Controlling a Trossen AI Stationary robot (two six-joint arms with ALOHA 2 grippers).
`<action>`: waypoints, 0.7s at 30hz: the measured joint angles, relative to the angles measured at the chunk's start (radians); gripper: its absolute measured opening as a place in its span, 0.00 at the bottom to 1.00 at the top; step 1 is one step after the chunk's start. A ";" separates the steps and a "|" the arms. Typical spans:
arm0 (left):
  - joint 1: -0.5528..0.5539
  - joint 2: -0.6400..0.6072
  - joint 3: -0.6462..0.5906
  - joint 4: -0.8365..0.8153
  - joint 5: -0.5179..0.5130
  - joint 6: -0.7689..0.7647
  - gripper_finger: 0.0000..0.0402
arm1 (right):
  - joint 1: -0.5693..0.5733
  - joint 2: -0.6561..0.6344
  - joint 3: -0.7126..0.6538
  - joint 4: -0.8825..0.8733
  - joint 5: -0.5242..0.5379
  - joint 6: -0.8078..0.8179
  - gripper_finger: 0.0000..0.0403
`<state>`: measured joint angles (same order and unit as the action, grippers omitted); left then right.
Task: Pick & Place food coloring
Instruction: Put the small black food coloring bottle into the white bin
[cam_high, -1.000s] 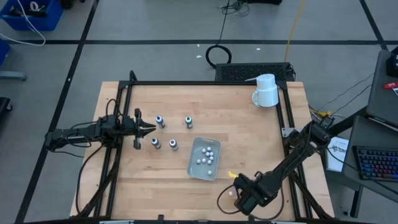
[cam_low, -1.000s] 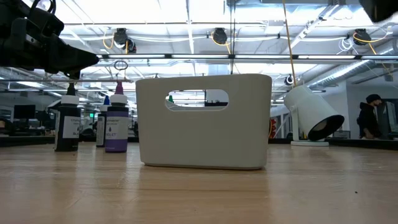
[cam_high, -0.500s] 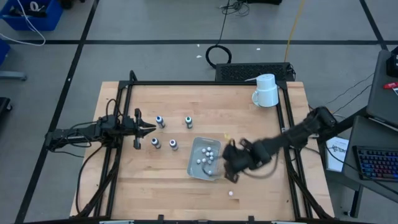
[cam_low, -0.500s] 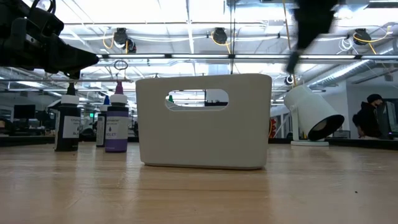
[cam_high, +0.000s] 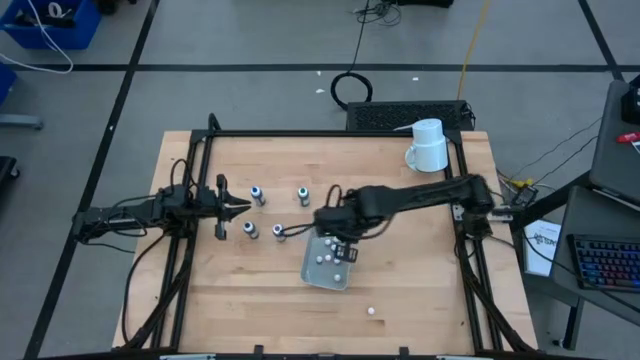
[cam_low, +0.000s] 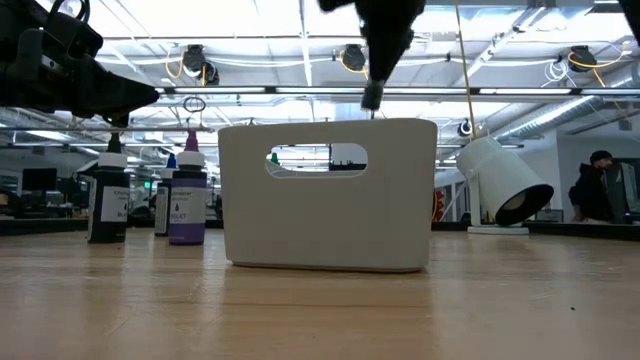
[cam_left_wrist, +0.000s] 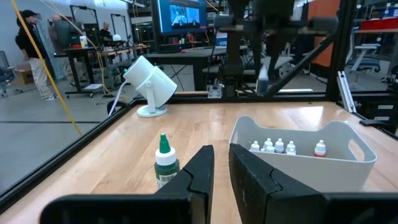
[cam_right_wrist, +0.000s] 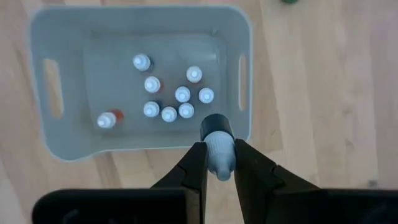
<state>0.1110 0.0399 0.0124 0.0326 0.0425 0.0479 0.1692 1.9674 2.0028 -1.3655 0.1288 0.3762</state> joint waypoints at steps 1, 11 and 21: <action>0.000 0.000 0.000 0.000 0.000 0.000 0.14 | -0.003 0.026 0.017 -0.015 -0.001 -0.014 0.11; 0.000 0.000 0.000 0.000 0.000 0.000 0.14 | -0.030 0.131 -0.029 0.004 -0.056 -0.046 0.11; 0.000 0.000 0.000 0.001 0.000 0.000 0.14 | -0.048 0.130 -0.185 0.151 -0.130 -0.033 0.11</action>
<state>0.1112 0.0399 0.0124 0.0334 0.0422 0.0475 0.1208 2.0972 1.8179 -1.2140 -0.0015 0.3436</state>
